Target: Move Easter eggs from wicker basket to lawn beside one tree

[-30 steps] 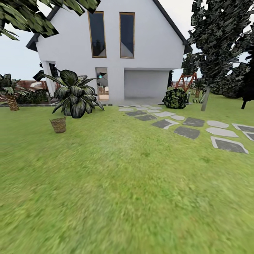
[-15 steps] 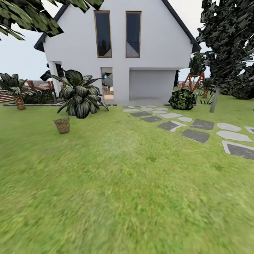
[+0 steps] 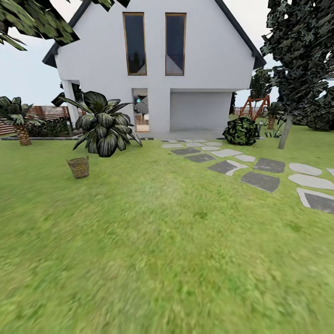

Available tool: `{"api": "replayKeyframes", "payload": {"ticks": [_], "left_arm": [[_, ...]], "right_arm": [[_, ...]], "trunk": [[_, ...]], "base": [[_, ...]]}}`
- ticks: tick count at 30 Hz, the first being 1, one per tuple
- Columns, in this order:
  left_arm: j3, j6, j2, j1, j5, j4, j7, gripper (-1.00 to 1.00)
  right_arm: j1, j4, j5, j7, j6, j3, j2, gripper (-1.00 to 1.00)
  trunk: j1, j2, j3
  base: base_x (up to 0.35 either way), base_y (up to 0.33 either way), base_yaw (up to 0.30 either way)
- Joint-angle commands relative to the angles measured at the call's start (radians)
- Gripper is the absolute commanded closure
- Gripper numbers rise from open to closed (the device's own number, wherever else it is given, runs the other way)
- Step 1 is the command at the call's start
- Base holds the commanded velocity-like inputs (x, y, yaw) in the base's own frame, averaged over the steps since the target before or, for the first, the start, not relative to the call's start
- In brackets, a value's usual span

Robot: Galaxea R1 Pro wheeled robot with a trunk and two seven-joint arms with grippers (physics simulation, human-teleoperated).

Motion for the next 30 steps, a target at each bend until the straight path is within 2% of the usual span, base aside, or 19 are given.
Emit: {"api": "replayKeyframes", "payload": {"ticks": [1,7,30], "left_arm": [[-0.001,0.0,0.0,0.001,0.0,-0.002,-0.001,-1.0],[-0.001,0.0,0.0,0.001,0.0,-0.002,-0.001,-1.0],[-0.001,0.0,-0.001,0.001,0.0,-0.002,-0.001,-1.0]], "right_arm": [[0.0,0.0,0.002,0.001,0.001,0.001,0.0,-1.0],[0.0,0.0,0.002,0.0,0.002,0.001,0.001,-1.0],[0.0,0.0,0.002,0.0,0.002,0.001,0.001,-1.0]], "trunk": [[0.001,0.0,-0.001],[0.001,0.0,-0.001],[0.001,0.0,-0.001]], "base": [[0.34,0.0,0.0],[0.34,0.0,0.072],[0.34,0.0,0.285]]}}
